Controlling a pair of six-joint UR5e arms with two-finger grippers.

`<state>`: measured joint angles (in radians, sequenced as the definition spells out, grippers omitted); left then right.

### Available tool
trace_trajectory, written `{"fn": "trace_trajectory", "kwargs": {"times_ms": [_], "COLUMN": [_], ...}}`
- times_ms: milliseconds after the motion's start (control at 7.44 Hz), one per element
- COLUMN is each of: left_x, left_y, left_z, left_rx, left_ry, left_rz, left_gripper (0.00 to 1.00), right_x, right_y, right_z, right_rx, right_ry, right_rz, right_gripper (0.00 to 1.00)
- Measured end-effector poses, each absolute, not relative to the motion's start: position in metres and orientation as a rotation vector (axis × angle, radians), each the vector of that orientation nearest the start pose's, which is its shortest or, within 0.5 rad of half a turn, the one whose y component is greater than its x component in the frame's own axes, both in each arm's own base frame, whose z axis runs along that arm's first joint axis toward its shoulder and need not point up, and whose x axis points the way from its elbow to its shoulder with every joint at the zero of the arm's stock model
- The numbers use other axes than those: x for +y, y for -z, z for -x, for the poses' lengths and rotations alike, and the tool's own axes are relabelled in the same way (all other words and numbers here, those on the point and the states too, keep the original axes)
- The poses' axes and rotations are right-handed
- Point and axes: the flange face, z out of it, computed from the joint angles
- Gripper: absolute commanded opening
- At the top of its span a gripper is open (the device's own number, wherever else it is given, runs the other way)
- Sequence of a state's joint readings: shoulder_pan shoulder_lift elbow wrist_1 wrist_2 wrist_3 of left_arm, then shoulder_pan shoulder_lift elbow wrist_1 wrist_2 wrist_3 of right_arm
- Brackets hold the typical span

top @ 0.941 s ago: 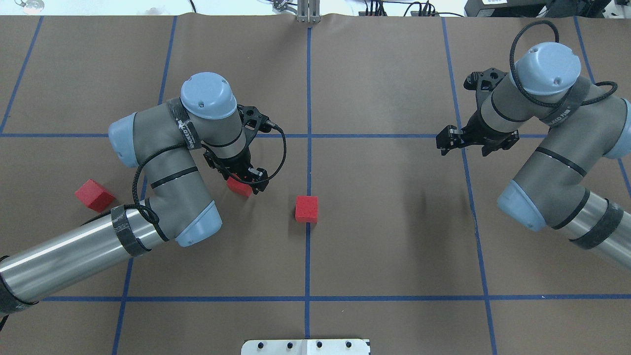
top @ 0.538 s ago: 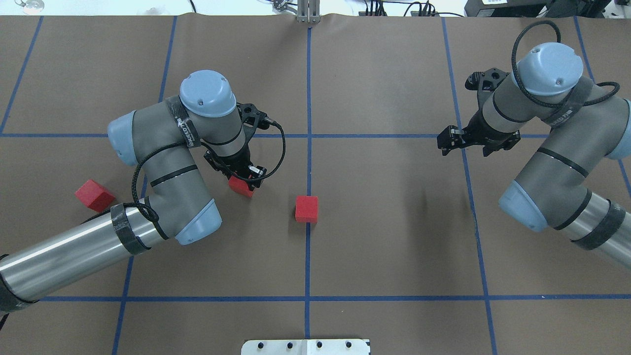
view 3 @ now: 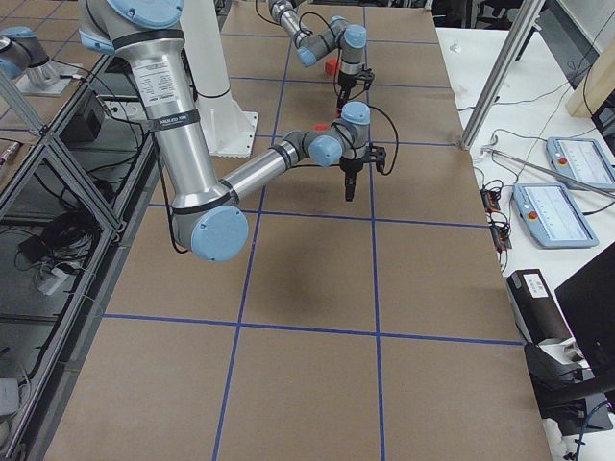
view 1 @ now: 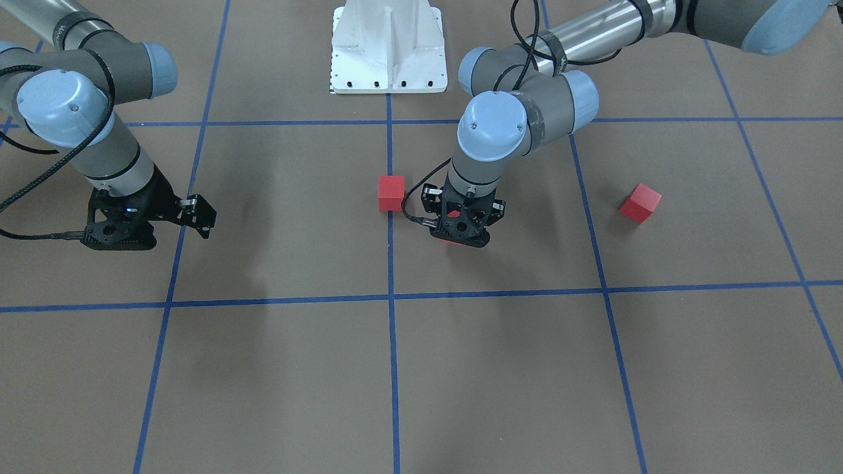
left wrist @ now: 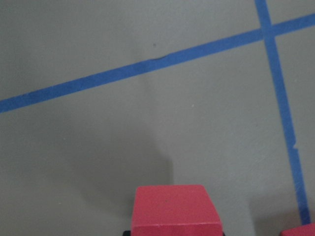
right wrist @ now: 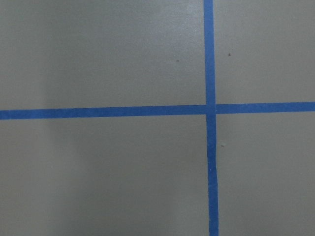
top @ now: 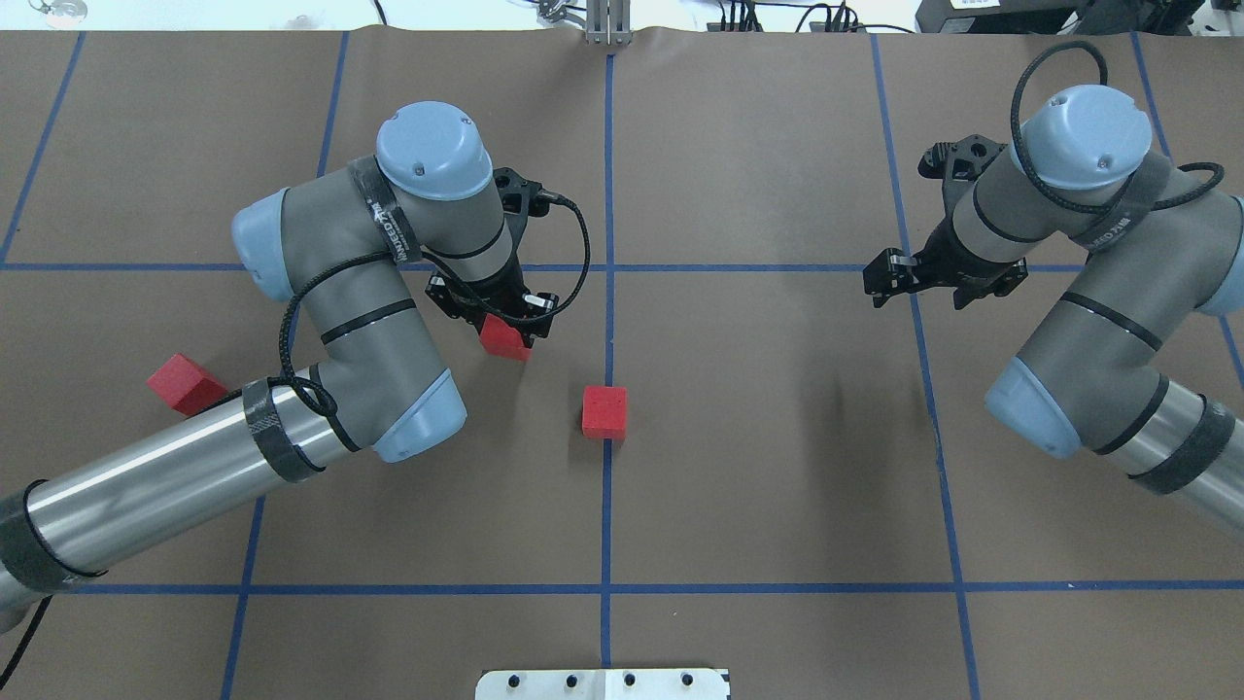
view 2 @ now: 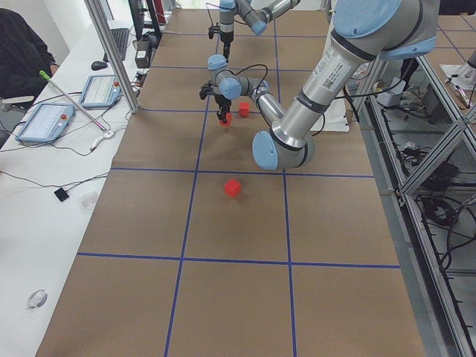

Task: Form red blocks into L shape at center
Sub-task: 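Grasp the middle red cube and carry it beside the center cube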

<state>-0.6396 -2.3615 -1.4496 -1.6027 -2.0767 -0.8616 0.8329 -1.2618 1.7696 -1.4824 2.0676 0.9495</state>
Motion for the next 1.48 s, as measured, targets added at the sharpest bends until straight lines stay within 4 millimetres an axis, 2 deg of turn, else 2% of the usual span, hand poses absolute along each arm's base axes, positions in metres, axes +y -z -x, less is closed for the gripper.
{"fn": "trace_trajectory", "kwargs": {"times_ms": [269, 538, 941, 1478], "left_x": [-0.516, -0.508, -0.492, -0.482], "left_y": [-0.188, -0.174, -0.173, -0.168], "left_z": [-0.579, -0.604, -0.622, -0.63], "left_rx": [0.837, 0.83, 0.825, 0.83], "left_ry": [-0.177, -0.152, -0.126, -0.114], "left_rz": [-0.011, 0.021, 0.06, 0.076], "left_gripper": [0.0, 0.0, 0.0, 0.0], "right_x": [-0.504, -0.503, -0.504, -0.503], "right_y": [-0.395, -0.397, -0.4, -0.401], "right_z": [0.342, 0.342, 0.342, 0.343], "right_rx": [-0.754, -0.749, -0.745, -0.744], "right_ry": [-0.054, -0.056, -0.057, -0.055], "right_rz": [-0.028, -0.025, -0.022, -0.02], "right_gripper": [1.0, 1.0, 1.0, 1.0]}}
